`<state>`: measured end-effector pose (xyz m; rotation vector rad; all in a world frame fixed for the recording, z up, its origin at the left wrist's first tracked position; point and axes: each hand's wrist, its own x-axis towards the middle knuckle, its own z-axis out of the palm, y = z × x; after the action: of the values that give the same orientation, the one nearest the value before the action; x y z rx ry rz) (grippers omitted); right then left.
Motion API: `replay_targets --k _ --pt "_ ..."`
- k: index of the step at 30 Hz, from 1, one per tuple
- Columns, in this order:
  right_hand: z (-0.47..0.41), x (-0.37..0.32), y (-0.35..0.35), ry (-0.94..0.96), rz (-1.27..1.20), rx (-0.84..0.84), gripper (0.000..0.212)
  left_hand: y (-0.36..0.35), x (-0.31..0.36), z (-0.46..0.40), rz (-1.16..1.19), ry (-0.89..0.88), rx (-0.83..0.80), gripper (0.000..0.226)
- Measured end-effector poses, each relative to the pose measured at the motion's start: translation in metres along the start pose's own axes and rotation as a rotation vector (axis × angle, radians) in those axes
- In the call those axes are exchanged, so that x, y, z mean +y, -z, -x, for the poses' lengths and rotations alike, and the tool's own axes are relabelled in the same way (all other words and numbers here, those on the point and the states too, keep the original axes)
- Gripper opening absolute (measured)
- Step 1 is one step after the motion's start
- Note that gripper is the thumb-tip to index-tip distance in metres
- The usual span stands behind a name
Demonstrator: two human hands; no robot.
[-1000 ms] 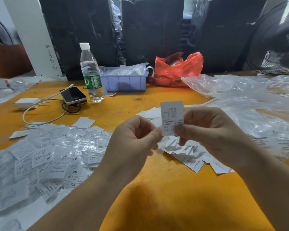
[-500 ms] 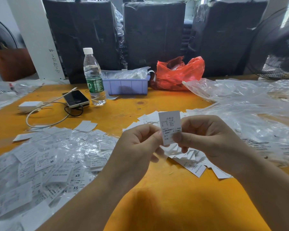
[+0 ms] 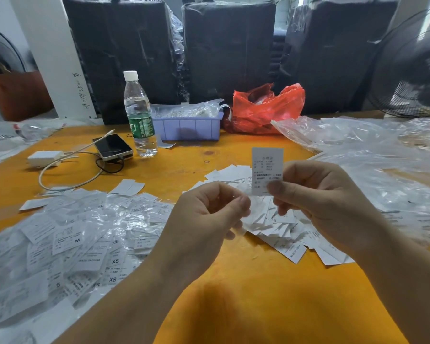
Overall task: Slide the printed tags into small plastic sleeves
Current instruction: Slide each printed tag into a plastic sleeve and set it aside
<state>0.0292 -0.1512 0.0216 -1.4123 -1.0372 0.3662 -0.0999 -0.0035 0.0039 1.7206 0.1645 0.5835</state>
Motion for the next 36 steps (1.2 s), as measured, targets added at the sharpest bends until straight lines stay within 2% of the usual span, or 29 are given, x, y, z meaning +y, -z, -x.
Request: replay_targets --k 7,18,21,28,32,36 --pt "0.000 0.005 -0.002 -0.035 0.013 0.000 0.022 0.000 -0.002 0.000 -0.002 0.008 -0.031 0.011" --pt "0.001 0.008 -0.010 -0.088 -0.006 -0.076 0.025 0.000 -0.002 -0.001 0.003 -0.007 -0.034 0.022" --pt "0.000 0.008 -0.007 -0.119 0.067 -0.114 0.034 0.001 -0.002 -0.001 -0.006 -0.007 -0.029 0.015" --pt "-0.001 0.008 -0.006 -0.126 0.120 -0.095 0.034 0.001 -0.003 -0.001 -0.013 0.019 -0.040 0.014" --pt "0.000 0.012 -0.008 -0.087 0.246 -0.069 0.016 0.000 -0.004 -0.002 0.006 0.055 -0.041 0.014" --pt "0.001 0.012 -0.009 -0.057 0.370 -0.094 0.020 0.000 -0.004 -0.001 0.005 0.052 -0.049 0.015"
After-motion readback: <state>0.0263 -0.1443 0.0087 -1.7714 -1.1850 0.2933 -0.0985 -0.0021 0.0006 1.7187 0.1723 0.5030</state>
